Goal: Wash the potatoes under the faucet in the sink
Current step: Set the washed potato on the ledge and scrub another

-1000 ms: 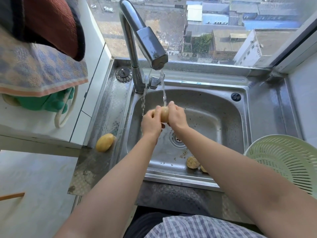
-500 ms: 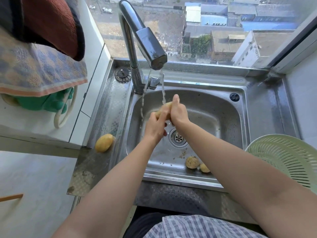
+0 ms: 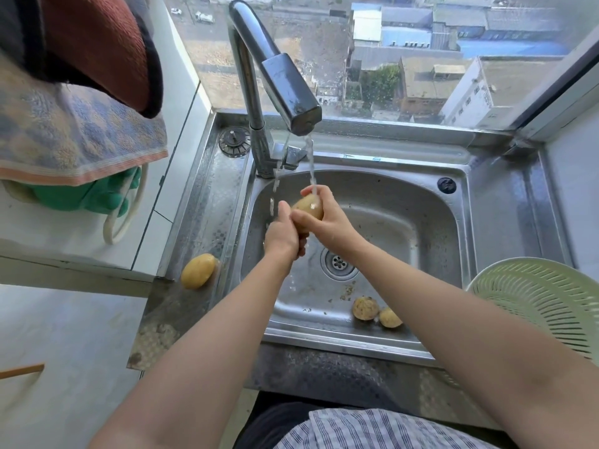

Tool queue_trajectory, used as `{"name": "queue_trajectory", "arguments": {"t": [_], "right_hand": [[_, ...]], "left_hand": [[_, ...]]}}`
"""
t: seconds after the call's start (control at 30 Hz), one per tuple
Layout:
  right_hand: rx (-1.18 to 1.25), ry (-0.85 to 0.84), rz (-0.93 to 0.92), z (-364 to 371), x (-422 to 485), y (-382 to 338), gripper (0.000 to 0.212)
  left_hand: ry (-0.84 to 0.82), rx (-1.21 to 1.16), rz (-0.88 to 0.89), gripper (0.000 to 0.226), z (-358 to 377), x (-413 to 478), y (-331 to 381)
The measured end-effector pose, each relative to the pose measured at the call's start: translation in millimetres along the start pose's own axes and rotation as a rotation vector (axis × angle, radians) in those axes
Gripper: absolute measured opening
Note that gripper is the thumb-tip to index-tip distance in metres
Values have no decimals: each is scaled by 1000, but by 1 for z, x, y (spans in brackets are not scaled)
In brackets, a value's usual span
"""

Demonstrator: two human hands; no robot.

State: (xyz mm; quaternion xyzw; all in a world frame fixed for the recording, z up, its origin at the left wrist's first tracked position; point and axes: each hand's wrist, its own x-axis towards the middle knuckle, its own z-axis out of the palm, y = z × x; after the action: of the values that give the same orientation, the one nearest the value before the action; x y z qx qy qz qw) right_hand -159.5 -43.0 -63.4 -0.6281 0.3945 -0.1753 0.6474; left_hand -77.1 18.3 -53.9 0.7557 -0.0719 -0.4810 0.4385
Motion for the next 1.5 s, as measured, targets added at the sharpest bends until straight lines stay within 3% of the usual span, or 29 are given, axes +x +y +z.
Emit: {"name": "queue_trajectory", "arguments": {"t": [0.07,0.13,0.3,0.4,0.53,0.67,0.77,1.23,1.33,1.43,1.5], "right_hand": [[0,224,45,5,5,2,13],[24,377,79,7,11,-1,21],[278,134,159,5,8,-1,25],[460,181,216,1,11,-3,24],[402,201,208,-1,11,-8,22],[371,124,186,1,7,-8,20],[341,104,177,0,6,-10,22],[331,182,218,0,5,-13,31],[331,175,225,4,4,-9,32],[254,118,160,9,0,-8,53],[231,163,97,11,0,-10,50]], "left_hand": [[-31,70,67,67,4,-1,1],[-99,63,118,64,11,-6,0],[-108,-72,95,43,9,-3,3],[-204,-54,169,34,6,0,-1],[-244,-76,191,31,8,0,-4],[-197,-115,-26,40,5,4,4],[-217,-145,-86,46,3,5,5],[-280,-128,-7,41,0,3,1],[-220,-136,24,43,0,3,1],[-155,-159,81,46,-1,3,3],[-108,-122,97,50,-2,5,2]]}}
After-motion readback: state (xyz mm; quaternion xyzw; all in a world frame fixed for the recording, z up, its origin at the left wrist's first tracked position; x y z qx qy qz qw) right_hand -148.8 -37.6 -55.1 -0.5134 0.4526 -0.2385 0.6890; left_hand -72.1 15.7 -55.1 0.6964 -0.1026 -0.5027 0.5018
